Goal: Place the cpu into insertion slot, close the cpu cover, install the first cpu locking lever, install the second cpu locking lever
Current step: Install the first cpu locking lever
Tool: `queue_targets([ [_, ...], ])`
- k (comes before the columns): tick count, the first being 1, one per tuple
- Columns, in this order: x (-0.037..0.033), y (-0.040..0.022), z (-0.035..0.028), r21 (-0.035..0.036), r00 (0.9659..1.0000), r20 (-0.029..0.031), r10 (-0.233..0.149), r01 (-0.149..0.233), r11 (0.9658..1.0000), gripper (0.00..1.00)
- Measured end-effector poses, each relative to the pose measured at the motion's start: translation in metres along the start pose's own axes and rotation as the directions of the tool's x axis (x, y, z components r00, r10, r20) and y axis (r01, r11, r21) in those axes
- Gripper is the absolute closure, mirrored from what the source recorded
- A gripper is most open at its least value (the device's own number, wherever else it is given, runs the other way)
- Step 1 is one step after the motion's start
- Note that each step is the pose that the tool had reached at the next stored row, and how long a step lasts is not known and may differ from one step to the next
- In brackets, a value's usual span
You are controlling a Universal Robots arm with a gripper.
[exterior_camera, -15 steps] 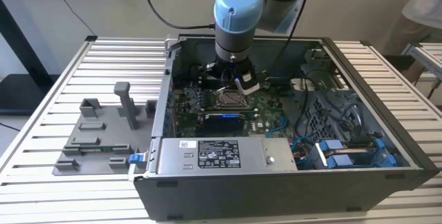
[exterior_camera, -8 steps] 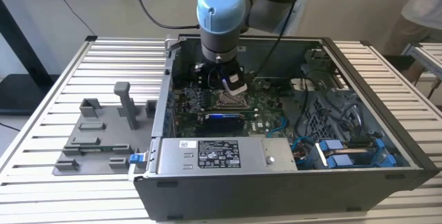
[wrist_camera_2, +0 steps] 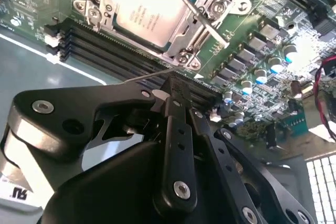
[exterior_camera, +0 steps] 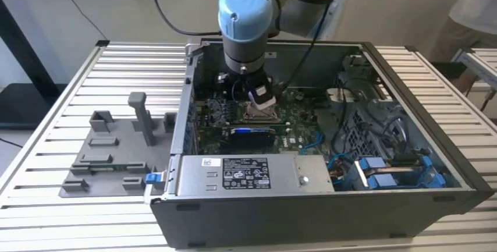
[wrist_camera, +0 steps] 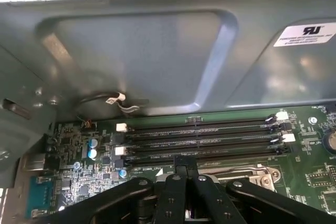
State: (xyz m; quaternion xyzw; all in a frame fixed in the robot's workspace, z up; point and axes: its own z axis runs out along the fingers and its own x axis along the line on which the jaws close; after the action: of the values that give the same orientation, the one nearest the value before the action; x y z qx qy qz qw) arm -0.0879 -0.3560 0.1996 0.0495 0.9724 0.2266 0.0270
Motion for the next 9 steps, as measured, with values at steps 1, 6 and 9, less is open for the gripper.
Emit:
queue_targets([
  [1, 0.0001, -0.0002, 0.0005, 0.0001, 1.0, -0.0008, -0.002, 0.002, 1.0, 0.89],
  [6, 0.0004, -0.0009, 0.0018, 0.0256, 0.9999, -0.0042, -0.014, 0.014, 0.9996, 0.89],
  [9, 0.001, -0.0009, 0.0037, 0.0352, 0.9999, -0.0018, -0.016, 0.016, 0.9992, 0.89],
])
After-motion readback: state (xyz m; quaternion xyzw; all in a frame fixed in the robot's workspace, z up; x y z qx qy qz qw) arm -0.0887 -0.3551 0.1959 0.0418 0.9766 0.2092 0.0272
